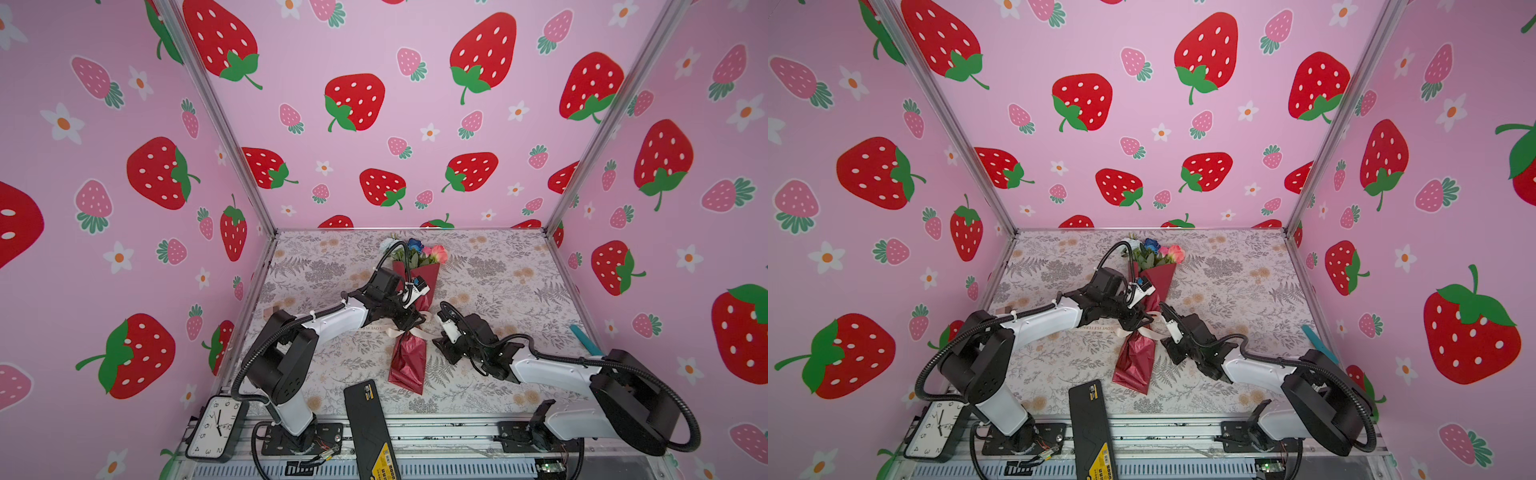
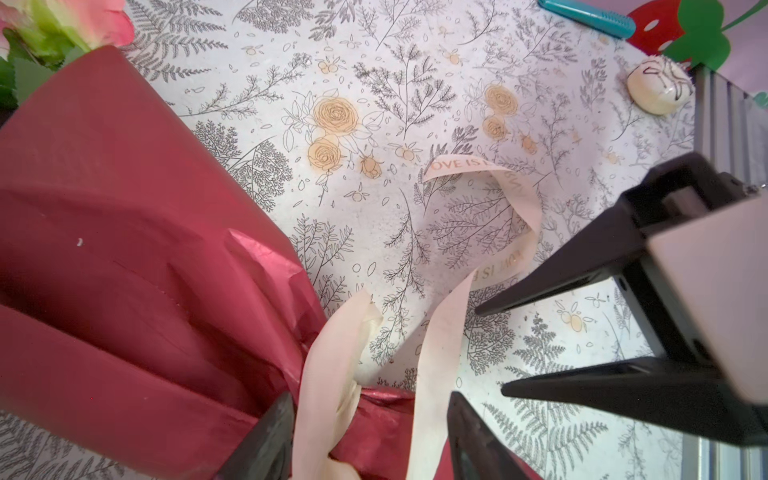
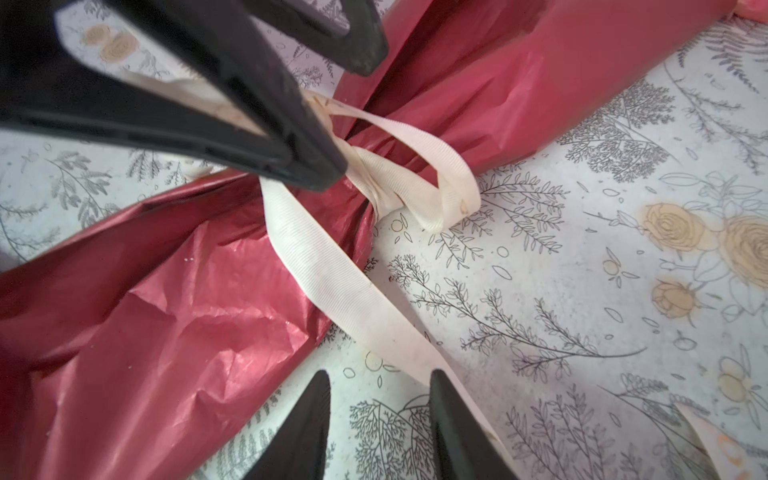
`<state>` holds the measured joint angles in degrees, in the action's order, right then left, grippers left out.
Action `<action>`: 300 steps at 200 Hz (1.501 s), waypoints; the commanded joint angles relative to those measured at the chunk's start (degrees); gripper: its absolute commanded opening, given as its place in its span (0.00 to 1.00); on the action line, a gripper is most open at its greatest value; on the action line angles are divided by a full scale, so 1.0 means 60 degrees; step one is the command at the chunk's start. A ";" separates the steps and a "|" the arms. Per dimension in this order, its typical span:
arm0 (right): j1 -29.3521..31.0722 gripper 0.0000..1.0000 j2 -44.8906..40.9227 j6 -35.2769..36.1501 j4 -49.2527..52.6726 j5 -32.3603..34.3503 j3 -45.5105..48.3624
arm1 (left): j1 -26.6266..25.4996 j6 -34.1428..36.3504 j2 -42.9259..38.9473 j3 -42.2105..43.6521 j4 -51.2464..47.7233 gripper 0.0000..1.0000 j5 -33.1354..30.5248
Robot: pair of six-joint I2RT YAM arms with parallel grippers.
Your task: Tie the bouquet of fake flowers
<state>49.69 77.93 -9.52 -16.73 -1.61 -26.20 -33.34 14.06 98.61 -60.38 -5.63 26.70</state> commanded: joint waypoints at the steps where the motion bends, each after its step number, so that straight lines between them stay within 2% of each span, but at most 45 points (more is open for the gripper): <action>1: 0.0001 0.44 0.0307 0.0876 -0.0345 0.0182 -0.0118 | 0.0123 0.0690 0.0283 -0.0552 -0.0652 0.58 0.0333; 23: 0.0003 0.44 0.0679 0.1083 -0.0218 0.0337 -0.0413 | 0.0131 0.0756 0.0452 -0.0750 -0.0893 0.56 0.0427; 47: 0.0011 0.45 0.0932 0.1257 -0.0338 0.0032 -0.0534 | 0.0123 0.0782 0.0512 -0.0798 -0.0882 0.55 0.0568; 142: 0.0021 0.45 0.1867 0.1668 -0.0386 -0.0103 -0.1055 | 0.0139 0.1013 0.0966 -0.0980 -0.1077 0.51 0.0139; 166: 0.0020 0.45 0.2077 0.1618 -0.0434 -0.0006 -0.1152 | 0.0142 0.0961 0.1139 -0.1086 -0.1020 0.46 -0.0060; 181: 0.0023 0.42 0.2186 0.1551 -0.0419 0.0073 -0.1212 | 0.0140 0.0774 0.1144 -0.1057 -0.0818 0.40 -0.0128; 201: 0.0010 0.30 0.2281 0.1361 -0.0554 0.0006 -0.1222 | 0.0137 0.0454 0.0967 -0.0813 -0.0379 0.32 -0.0052; 243: 0.0009 0.00 0.2414 0.0748 -0.0888 -0.0216 -0.1281 | 0.0123 -0.0206 0.0291 0.0094 0.0616 0.30 -0.0066; 300: -0.0034 0.00 0.2137 -0.0362 -0.0624 -0.0285 -0.1430 | 0.0137 -0.0993 -0.0017 0.0934 0.1552 0.21 -0.0241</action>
<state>49.69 91.85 -7.53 -20.53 -2.44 -33.45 -32.49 10.44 99.42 -56.47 -0.32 25.41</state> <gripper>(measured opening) 0.041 0.223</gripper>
